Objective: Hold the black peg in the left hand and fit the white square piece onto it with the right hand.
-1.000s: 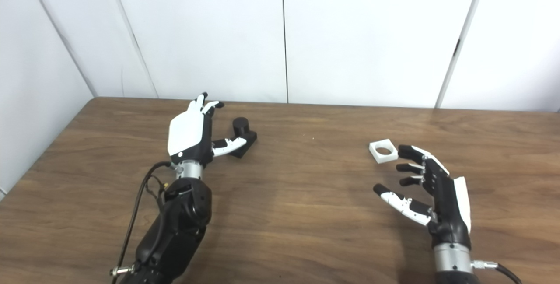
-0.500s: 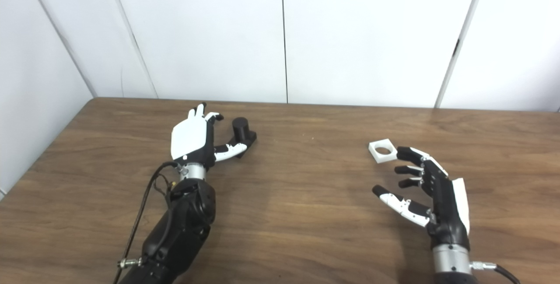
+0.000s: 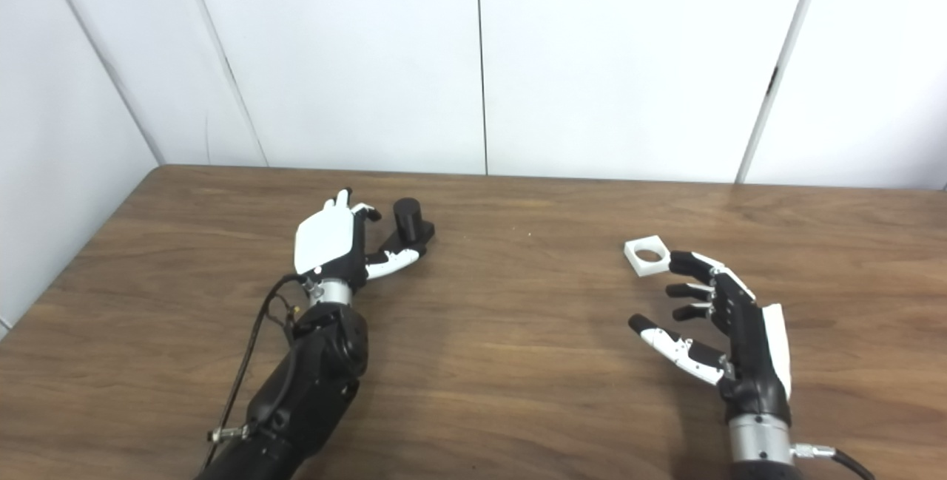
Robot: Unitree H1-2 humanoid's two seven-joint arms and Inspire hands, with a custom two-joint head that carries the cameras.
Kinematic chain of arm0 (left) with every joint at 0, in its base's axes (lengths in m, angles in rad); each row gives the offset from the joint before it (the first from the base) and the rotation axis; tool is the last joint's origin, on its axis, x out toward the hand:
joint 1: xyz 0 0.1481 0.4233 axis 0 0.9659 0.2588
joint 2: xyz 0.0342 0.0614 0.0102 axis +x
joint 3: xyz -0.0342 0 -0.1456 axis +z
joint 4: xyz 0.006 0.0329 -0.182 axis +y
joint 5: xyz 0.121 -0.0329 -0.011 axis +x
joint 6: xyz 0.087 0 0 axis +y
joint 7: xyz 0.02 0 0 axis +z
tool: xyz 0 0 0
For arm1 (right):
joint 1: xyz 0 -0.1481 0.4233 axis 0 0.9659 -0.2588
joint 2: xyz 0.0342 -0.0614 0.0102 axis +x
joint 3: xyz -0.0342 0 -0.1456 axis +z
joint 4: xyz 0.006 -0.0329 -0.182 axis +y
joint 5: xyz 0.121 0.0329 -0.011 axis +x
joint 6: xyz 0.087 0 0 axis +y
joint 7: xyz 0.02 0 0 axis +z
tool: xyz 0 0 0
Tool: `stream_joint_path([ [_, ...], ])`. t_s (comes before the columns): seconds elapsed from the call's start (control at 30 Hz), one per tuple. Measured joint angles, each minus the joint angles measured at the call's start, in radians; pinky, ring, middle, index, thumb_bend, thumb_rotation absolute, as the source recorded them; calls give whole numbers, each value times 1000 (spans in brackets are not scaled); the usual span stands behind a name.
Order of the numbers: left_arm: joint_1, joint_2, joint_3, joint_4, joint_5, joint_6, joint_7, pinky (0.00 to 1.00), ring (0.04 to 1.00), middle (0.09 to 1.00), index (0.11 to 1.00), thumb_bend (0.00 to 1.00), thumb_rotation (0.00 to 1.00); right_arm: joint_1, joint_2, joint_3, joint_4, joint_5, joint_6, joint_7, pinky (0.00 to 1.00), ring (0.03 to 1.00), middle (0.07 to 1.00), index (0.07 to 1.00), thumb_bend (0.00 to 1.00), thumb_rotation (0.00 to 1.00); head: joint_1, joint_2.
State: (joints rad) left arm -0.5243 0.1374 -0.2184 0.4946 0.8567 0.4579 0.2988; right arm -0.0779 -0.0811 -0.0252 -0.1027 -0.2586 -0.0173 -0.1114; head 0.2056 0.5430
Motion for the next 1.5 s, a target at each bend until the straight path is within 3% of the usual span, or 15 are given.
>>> stream_joint_path([
  [0.1, -16, 0, -5, 33, -23, -8, 8, 813, 943, 967, 682, 931, 581, 0, 0, 3, 0, -1, 0, -2, 513, 648, 741, 726, 559, 91, -2, 3],
  [0.5, -51, 0, -20, 131, -67, -47, 63, 882, 955, 967, 690, 917, 564, 1, 3, 5, 0, -3, -2, -5, 517, 648, 740, 720, 559, 76, -11, 5],
  [1.07, -68, 12, -55, 156, -118, -62, 74, 876, 949, 954, 687, 883, 542, 2, 5, 5, 0, -3, -4, -10, 502, 631, 737, 713, 548, 41, -20, 8],
  [1.27, -82, 21, -57, 180, -149, -92, 74, 876, 943, 930, 665, 835, 465, 3, 6, 5, 0, -5, -4, -10, 498, 623, 728, 704, 542, 52, -23, 8],
  [1.37, -91, 27, -59, 190, -171, -115, 64, 922, 960, 920, 639, 788, 416, 5, 6, 5, -2, -7, -4, -10, 493, 616, 725, 701, 528, 20, -23, 9],
  [1.5, -99, 32, -60, 190, -191, -132, 46, 922, 938, 884, 552, 739, 311, 10, 6, 4, -7, -7, -4, -10, 486, 607, 723, 698, 520, 2, -21, 12],
])
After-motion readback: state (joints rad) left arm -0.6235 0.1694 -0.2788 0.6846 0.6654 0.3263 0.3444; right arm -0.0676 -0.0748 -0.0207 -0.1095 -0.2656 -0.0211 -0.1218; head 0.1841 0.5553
